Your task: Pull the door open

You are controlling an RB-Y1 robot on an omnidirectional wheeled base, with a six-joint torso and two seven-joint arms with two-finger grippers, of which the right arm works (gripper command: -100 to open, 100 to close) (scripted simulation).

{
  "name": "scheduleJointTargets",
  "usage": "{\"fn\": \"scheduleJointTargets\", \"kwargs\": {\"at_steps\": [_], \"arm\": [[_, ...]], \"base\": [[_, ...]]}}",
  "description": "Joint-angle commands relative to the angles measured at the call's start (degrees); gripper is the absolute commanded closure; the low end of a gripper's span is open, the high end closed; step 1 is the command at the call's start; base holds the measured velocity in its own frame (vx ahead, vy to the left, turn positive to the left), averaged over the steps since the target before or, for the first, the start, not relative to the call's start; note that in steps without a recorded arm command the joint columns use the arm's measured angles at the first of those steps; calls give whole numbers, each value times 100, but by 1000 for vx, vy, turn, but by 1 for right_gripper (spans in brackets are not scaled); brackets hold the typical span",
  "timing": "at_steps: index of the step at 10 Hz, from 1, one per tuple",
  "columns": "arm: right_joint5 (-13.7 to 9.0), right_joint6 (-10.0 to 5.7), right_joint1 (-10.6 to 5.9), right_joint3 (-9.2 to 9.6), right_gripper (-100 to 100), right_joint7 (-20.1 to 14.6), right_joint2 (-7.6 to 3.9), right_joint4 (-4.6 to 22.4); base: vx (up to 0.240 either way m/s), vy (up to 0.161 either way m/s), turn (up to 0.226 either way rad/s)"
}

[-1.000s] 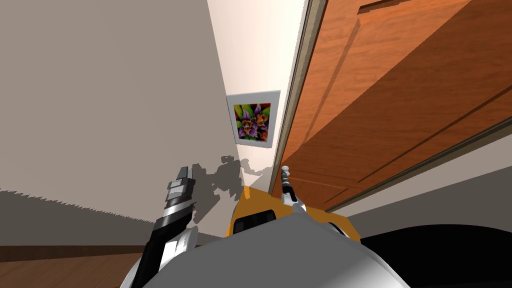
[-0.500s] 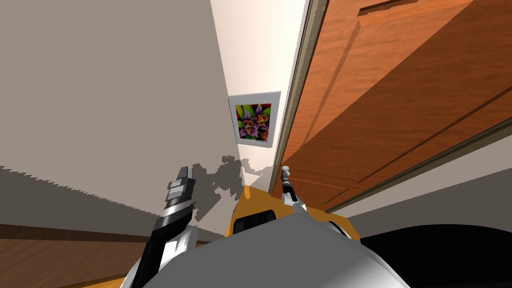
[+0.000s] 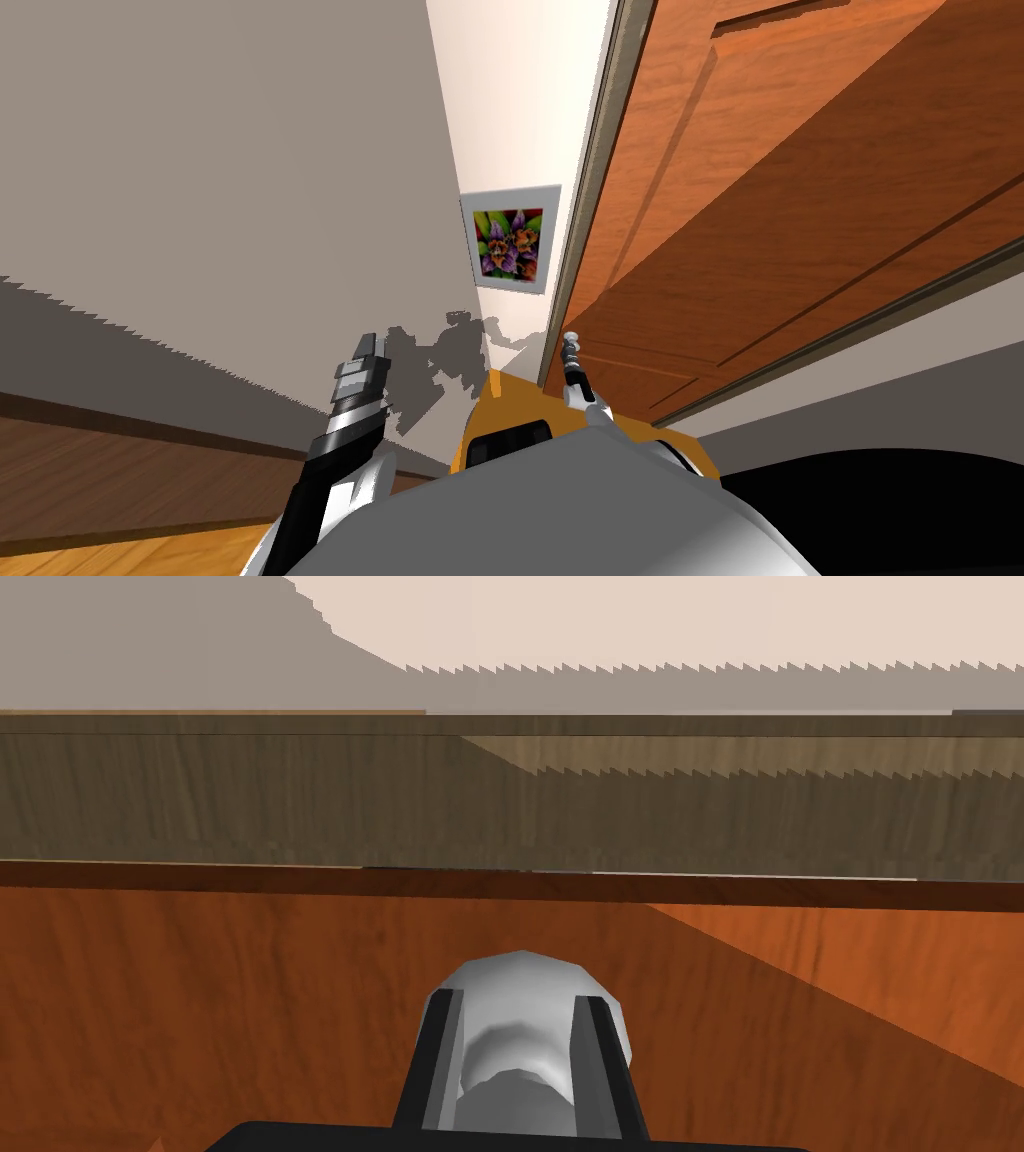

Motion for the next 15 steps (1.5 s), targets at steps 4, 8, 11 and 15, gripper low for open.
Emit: {"fn": "scheduleJointTargets", "kwargs": {"at_steps": [4,8,11,15], "arm": [[-101,-125,31,-34,100,-432,-125,139],[-183,-180,22,56,100,-908,-161,179],[-224,-208,17,100,100,-1146,-179,199],[-306,-263,8,190,100,-1622,-214,239]], "base": [[-20,3,7],[-25,-8,24],[-5,4,11],[-29,-4,19]]}}
